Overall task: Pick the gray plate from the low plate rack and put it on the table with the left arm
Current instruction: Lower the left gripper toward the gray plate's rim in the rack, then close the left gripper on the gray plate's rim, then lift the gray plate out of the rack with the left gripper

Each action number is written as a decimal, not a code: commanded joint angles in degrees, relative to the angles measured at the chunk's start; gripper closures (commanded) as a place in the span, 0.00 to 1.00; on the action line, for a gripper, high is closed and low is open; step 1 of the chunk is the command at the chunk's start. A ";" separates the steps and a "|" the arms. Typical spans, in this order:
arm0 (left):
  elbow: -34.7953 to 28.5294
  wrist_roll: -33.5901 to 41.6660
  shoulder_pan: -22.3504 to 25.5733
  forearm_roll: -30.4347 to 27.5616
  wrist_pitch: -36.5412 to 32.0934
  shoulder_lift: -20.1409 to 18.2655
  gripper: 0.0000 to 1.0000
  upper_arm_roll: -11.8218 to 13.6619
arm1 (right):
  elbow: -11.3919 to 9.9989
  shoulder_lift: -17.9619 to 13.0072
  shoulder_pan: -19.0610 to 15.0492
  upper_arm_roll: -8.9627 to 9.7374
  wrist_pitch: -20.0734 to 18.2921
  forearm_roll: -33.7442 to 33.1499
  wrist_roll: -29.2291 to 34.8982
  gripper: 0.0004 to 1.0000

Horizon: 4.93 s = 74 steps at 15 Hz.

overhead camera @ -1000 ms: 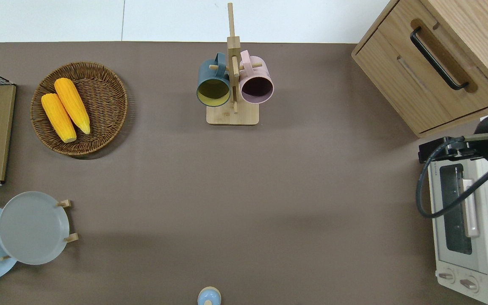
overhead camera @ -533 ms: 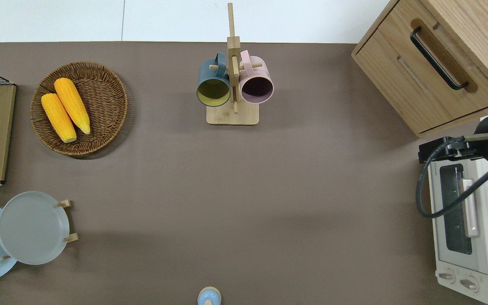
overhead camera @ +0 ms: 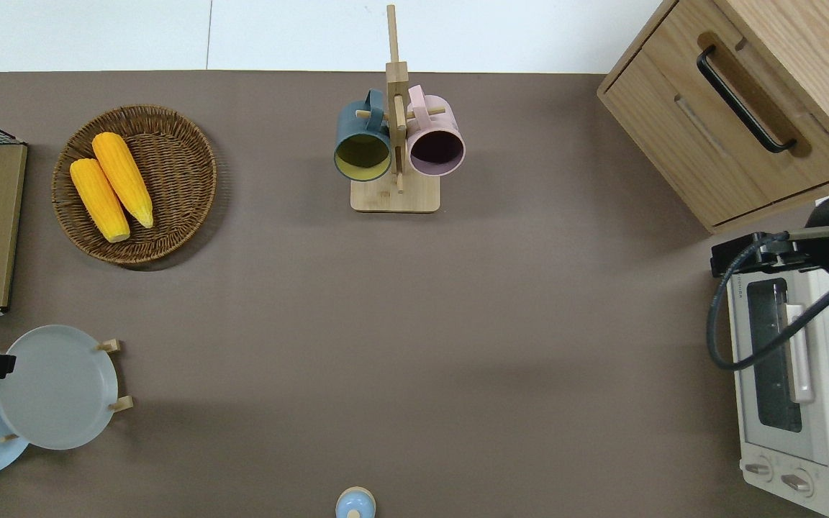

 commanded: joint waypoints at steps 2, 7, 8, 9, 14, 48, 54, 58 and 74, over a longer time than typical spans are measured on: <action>-8.23 0.51 1.44 0.61 7.74 -2.90 0.00 0.09 | 0.37 0.02 0.42 -0.34 -0.05 0.15 0.22 0.02; -12.46 0.51 1.96 0.61 12.32 -2.90 0.00 0.09 | 0.37 0.02 0.42 -0.34 -0.05 0.15 0.22 0.02; -12.81 0.51 2.05 0.61 12.67 -2.90 0.00 0.09 | 0.37 0.02 0.42 -0.34 -0.05 0.15 0.22 0.02; -13.08 0.51 2.14 0.61 12.94 -2.90 0.00 0.09 | 0.37 0.02 0.42 -0.34 -0.05 0.15 0.22 0.02; -14.93 0.51 2.14 0.61 14.34 -2.81 0.00 0.09 | 0.37 0.02 0.42 -0.34 -0.05 0.15 0.22 0.02; 0.96 -0.98 1.18 0.61 -6.99 -3.60 1.00 -1.49 | 0.37 0.11 0.42 -0.34 -0.05 0.15 0.22 0.02; 9.93 -8.97 1.18 0.61 -19.48 -3.78 1.00 -7.72 | 0.37 0.02 0.42 -0.34 -0.05 0.15 0.22 0.02; 11.88 -13.28 1.18 -0.18 -23.62 -3.87 1.00 -10.46 | 0.37 0.02 0.42 -0.34 -0.14 0.15 0.22 0.02; 6.88 -13.02 2.05 -25.05 -24.94 -2.20 1.00 -8.35 | 0.37 0.02 0.42 -0.34 -0.14 0.15 0.22 0.02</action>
